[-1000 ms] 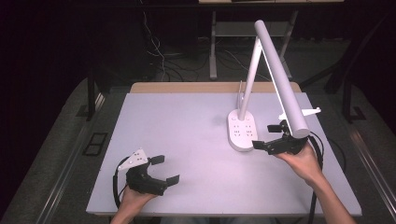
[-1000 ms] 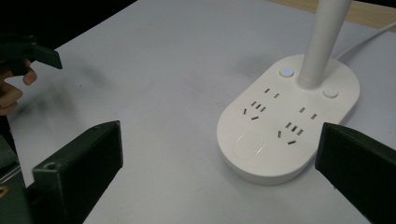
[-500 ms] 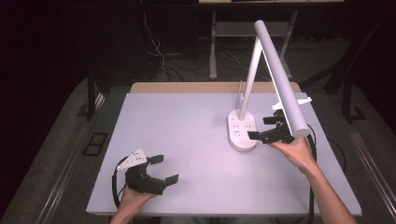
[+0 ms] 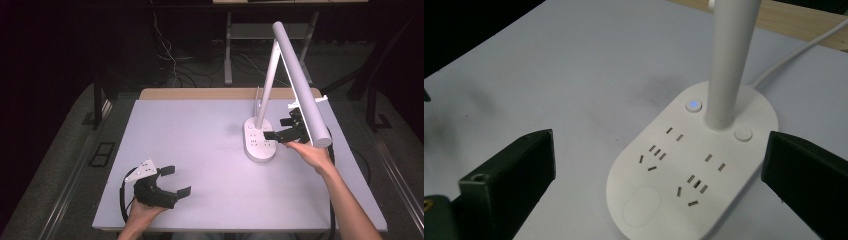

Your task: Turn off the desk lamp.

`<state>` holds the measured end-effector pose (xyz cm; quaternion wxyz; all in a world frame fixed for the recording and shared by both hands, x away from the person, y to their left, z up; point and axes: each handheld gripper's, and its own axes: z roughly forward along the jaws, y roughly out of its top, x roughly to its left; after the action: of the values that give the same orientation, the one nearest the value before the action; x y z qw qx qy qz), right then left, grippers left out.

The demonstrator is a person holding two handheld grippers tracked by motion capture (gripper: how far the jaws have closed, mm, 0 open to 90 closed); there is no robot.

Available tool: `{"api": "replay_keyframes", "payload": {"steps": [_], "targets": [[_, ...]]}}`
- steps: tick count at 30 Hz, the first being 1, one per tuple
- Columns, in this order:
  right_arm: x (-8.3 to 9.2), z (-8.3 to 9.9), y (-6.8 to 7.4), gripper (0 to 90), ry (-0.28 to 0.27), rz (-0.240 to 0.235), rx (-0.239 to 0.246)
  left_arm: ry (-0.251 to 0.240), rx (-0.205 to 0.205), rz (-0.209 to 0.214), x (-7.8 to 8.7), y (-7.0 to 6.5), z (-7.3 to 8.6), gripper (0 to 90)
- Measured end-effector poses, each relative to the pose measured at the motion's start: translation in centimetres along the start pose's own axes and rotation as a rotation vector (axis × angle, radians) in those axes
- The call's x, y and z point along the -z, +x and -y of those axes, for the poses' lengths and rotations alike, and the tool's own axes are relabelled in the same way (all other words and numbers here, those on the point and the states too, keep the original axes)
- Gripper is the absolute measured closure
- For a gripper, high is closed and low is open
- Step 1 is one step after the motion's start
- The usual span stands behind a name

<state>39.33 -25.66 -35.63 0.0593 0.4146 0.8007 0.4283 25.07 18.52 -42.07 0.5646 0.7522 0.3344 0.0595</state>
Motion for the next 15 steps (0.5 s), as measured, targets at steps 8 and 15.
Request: {"api": "replay_keyframes", "payload": {"steps": [8,15], "targets": [[-1.1,-1.0,-1.8,4.4,0.013,0.024,-0.017,0.001,-0.003,0.0,0.0,0.0,0.0,0.0],[-1.3,-1.0,-3.1,27.8,-0.01,0.001,-0.024,0.0,0.001,0.0,0.0,0.0,0.0,0.0]]}}
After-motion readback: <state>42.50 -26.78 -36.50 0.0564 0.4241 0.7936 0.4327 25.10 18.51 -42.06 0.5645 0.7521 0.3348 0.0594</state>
